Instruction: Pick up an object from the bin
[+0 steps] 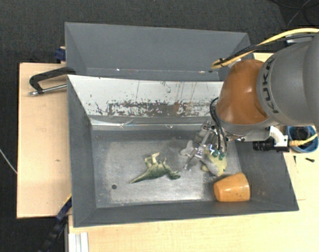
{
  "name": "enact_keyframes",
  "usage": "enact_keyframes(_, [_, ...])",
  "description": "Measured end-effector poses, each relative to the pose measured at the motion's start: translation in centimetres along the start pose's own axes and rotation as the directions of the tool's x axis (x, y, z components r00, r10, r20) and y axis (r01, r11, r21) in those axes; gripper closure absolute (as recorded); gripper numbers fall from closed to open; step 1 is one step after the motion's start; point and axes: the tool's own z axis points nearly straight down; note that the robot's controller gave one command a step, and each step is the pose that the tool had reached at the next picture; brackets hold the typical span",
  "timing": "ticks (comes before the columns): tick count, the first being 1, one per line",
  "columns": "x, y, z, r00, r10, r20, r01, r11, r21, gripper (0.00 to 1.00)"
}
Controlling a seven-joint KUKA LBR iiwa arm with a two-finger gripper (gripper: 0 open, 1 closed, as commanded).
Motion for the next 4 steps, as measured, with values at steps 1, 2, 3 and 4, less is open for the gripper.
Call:
enact_keyframes(1, [-0.2, -2.2, 0.1, 0.984, 0.181, -0.005, -0.181, 0.984, 0.004, 0.00])
enact_keyframes(2, [0.1, -2.0, 3.0, 0.965, 0.261, -0.004, -0.261, 0.965, 0.003, 0.00])
enact_keyframes(3, [0.0, -1.9, 2.9, 0.966, 0.260, -0.004, -0.260, 0.966, 0.003, 0.00])
enact_keyframes(4, [0.0, -1.8, 2.8, 0.966, 0.259, -0.003, -0.259, 0.966, 0.001, 1.00])
